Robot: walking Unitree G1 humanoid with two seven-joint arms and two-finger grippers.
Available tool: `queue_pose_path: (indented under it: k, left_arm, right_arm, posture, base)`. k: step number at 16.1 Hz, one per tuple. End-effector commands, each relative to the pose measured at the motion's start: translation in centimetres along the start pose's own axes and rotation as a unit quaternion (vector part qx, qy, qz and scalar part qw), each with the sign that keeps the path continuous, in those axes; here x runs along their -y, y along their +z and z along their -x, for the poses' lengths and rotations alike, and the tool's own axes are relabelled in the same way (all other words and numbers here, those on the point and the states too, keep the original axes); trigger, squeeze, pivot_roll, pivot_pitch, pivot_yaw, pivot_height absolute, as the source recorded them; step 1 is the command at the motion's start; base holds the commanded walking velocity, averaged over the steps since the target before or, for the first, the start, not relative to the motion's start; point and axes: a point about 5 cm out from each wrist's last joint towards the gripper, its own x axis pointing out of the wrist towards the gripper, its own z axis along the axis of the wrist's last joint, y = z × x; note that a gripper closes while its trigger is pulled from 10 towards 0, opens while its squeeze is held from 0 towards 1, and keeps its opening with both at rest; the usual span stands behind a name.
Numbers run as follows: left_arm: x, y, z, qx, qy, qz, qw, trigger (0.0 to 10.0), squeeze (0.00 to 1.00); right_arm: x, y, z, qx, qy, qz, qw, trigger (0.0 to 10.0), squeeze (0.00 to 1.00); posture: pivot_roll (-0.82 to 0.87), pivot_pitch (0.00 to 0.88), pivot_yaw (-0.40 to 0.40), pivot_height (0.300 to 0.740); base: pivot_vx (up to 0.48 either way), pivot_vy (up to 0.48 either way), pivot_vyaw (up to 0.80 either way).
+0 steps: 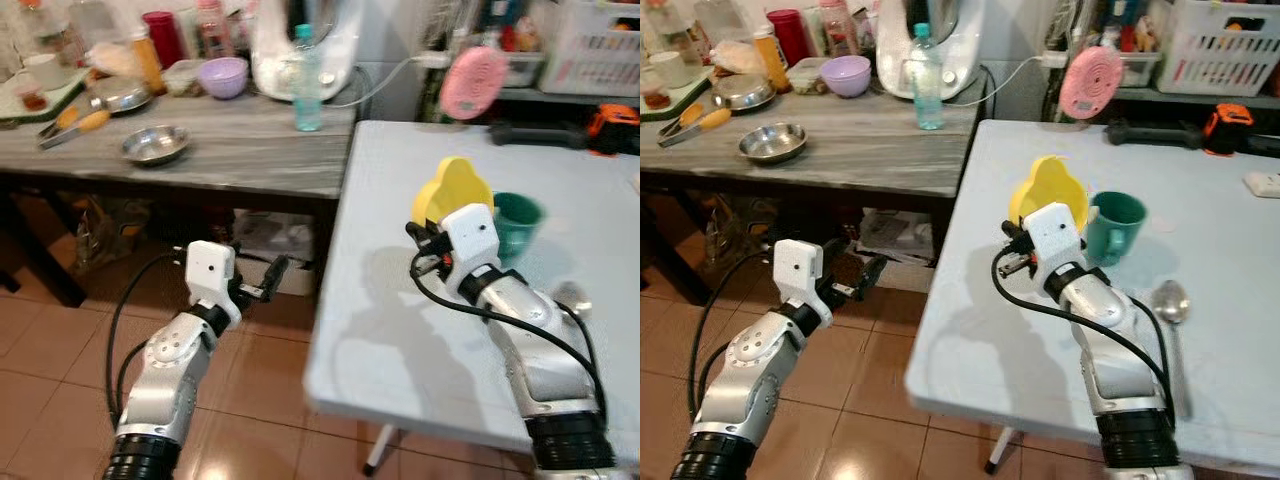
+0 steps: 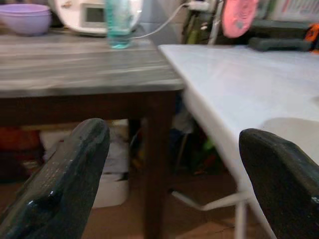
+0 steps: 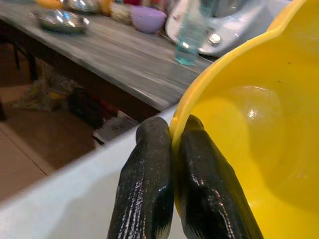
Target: Setting the table
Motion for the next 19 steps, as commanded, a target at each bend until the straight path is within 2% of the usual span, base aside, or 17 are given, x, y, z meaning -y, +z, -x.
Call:
queue_pose_path:
  k: [1,10,19]
  left_arm:
    - [0.20,0.19,-0.26,0.003,-0.008,-0.001,1.000,10.0,0.00]
    - [0.17,0.26,-0.33,0.004,-0.011,-0.006,1.000,10.0,0.00]
    - [0.92,-0.08,-0.46,0.003,-0.010,-0.009,1.000,10.0,0.00]
  right_arm:
    - [0.58,0.59,0.22,0.010,-0.011,0.002,1.000,10.0,0.00]
    - [0.86,0.37,0.22,0.007,-0.020,0.000,1.000,10.0,0.00]
    - [0.77,0.22,0.21,0.008,-0.027,-0.002,1.000,10.0,0.00]
  posture:
    - [-0.07,0.000,0.054,0.740]
    - [-0.07,0.000,0.057,0.740]
    - [-0.07,0.000,0.062,0.740]
  base:
    - [0.000,0.480,0.00]
    - [0.000,0.480,0.00]
    - [0.000,0.480,0.00]
